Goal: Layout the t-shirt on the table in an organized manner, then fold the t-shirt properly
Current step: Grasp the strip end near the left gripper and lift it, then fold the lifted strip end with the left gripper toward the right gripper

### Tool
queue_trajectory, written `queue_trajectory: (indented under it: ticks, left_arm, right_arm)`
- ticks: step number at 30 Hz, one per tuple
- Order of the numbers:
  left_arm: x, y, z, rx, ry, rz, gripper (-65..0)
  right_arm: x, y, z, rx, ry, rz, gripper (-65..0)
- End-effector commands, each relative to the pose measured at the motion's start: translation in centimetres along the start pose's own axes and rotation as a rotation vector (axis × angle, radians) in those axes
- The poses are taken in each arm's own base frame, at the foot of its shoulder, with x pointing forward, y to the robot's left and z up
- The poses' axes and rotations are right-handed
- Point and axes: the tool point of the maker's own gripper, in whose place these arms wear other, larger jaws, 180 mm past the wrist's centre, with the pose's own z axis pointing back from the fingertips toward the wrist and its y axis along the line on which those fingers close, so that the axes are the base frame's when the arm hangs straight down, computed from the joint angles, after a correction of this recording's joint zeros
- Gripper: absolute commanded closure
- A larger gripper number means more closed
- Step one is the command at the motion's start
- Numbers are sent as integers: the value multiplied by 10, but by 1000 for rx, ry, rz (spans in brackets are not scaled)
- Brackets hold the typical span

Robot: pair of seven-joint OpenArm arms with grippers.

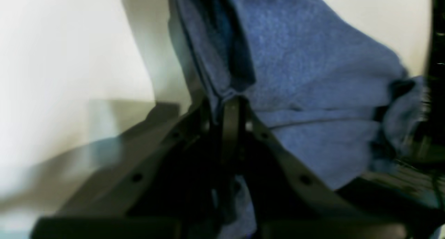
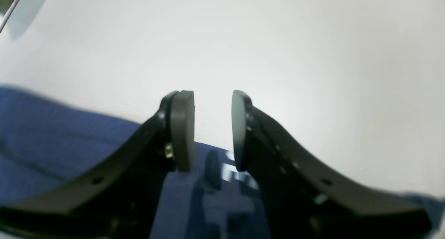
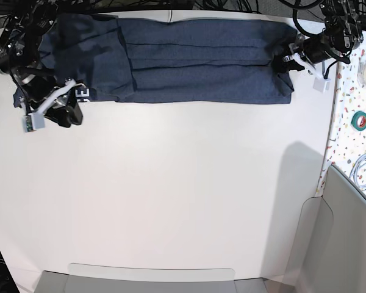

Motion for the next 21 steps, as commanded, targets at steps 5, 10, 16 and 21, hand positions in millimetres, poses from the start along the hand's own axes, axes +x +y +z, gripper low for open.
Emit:
queue_trajectory:
  ticks: [5,10,16,21]
  left_arm:
    - [31,-36,17,-53,-89,-132,0]
    - [20,-62,13,-147,-26,-150,0]
    - [1,-108,-11,-306,68,-189,0]
    - [-10,-148,-31,-409,145,-271,0]
  right_arm:
    - [16,-34,24,-111,-76,-16,-182]
    - [10,-78,62,-277,-98,-62,-182]
    - [-1,-122,116,-474,-118,-117,-182]
    - [-14,-138,147,-573,-106,-142,-183]
